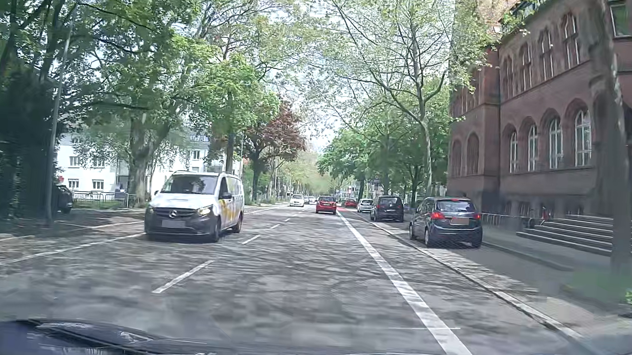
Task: Follow the waypoints while adhering to traffic rules and regulations
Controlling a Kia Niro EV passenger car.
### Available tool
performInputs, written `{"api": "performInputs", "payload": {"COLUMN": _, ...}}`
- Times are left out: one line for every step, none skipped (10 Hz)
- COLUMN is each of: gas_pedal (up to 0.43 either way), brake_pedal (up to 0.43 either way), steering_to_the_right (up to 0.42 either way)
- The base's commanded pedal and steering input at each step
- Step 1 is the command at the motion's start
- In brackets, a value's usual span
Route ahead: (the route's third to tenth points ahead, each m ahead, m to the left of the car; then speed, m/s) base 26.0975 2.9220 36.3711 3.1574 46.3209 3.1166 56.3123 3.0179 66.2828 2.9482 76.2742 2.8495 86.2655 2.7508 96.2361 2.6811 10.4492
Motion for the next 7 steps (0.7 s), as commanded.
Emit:
{"api": "performInputs", "payload": {"gas_pedal": 0.059, "brake_pedal": 0.0, "steering_to_the_right": -0.003}}
{"api": "performInputs", "payload": {"gas_pedal": 0.059, "brake_pedal": 0.0, "steering_to_the_right": -0.003}}
{"api": "performInputs", "payload": {"gas_pedal": 0.059, "brake_pedal": 0.0, "steering_to_the_right": -0.003}}
{"api": "performInputs", "payload": {"gas_pedal": 0.059, "brake_pedal": 0.0, "steering_to_the_right": -0.002}}
{"api": "performInputs", "payload": {"gas_pedal": 0.059, "brake_pedal": 0.0, "steering_to_the_right": -0.002}}
{"api": "performInputs", "payload": {"gas_pedal": 0.059, "brake_pedal": 0.0, "steering_to_the_right": -0.002}}
{"api": "performInputs", "payload": {"gas_pedal": 0.059, "brake_pedal": 0.0, "steering_to_the_right": -0.002}}
